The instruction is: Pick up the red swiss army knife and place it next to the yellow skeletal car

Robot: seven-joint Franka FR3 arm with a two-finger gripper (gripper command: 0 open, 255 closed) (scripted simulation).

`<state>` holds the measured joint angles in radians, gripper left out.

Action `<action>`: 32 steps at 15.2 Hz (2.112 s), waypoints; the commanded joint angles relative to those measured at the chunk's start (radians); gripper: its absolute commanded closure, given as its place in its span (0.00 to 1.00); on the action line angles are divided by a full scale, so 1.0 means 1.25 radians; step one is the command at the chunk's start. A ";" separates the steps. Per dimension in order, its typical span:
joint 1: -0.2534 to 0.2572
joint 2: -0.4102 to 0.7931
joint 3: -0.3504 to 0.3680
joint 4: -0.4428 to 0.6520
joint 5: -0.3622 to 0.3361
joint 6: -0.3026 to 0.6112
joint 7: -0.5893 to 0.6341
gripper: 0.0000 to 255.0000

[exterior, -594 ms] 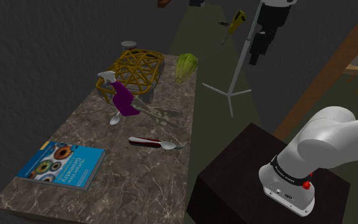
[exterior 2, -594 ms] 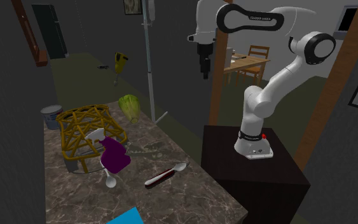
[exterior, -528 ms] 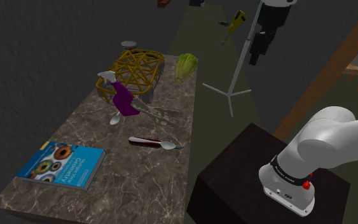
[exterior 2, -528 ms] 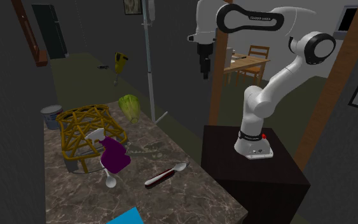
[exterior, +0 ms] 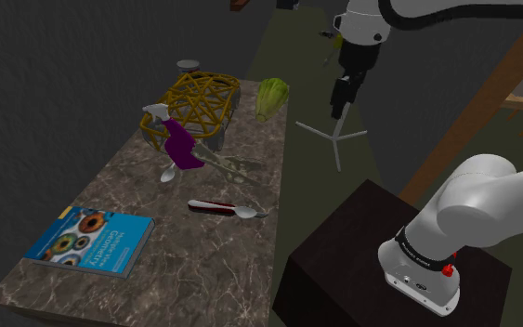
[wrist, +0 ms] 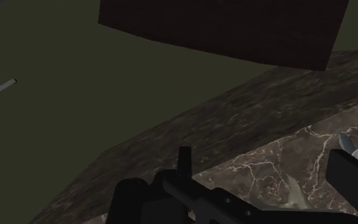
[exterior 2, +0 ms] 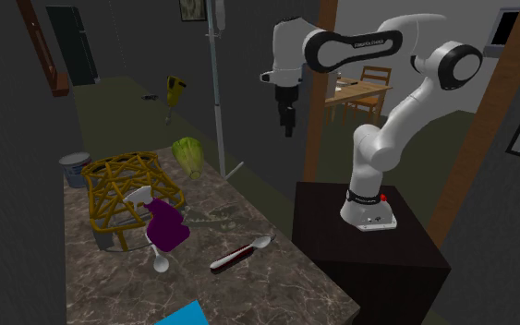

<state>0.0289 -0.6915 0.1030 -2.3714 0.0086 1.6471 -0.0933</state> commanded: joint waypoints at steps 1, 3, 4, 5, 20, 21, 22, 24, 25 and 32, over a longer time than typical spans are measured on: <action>0.014 0.027 0.023 -0.017 0.017 0.047 0.015 0.00; 0.026 0.058 0.042 -0.029 0.029 0.092 0.026 0.00; 0.032 0.074 0.053 -0.034 0.035 0.114 0.032 0.00; 0.038 0.092 0.063 -0.038 0.041 0.136 0.037 0.00; 0.104 0.437 0.215 0.015 0.039 0.442 0.144 0.00; 0.108 0.464 0.224 0.025 0.030 0.459 0.154 0.00; 0.112 0.492 0.233 0.037 0.020 0.475 0.166 0.00; 0.121 0.549 0.247 0.062 -0.003 0.504 0.189 0.00; 0.127 0.578 0.253 0.076 -0.017 0.518 0.202 0.00; 0.158 0.703 0.260 0.124 -0.086 0.587 0.258 0.00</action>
<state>0.2238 0.1783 0.4291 -2.2144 -0.0937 2.3704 0.2252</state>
